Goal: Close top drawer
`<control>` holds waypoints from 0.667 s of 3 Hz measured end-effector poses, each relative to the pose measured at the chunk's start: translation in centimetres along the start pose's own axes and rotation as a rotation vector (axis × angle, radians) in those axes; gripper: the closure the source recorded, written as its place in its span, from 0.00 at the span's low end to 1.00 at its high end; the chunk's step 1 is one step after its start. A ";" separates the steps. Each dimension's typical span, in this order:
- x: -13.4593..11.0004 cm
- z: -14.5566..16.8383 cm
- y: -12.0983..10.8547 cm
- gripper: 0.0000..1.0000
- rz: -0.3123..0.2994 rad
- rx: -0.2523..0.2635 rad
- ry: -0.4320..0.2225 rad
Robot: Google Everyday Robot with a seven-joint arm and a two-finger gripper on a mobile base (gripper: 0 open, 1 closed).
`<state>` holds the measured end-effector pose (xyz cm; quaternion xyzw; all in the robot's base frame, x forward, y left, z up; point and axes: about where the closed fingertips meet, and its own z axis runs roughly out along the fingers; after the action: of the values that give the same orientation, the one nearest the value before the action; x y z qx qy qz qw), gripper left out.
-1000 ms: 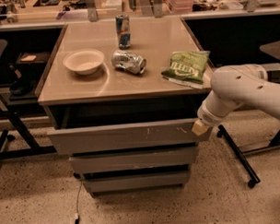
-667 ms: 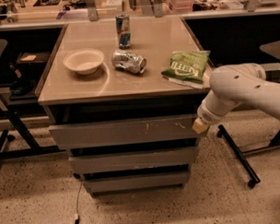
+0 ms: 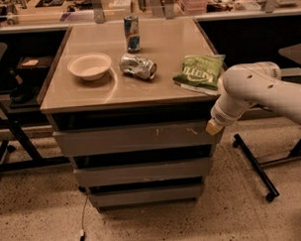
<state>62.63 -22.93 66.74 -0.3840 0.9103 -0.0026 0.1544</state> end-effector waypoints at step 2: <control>2.9 -1.9 0.7 1.00 0.021 -0.061 0.038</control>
Offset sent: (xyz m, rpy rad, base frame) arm -0.1137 -0.0714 0.0420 0.0749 0.2736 -0.0315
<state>59.71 -24.73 67.60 -0.3790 0.9167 0.0193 0.1254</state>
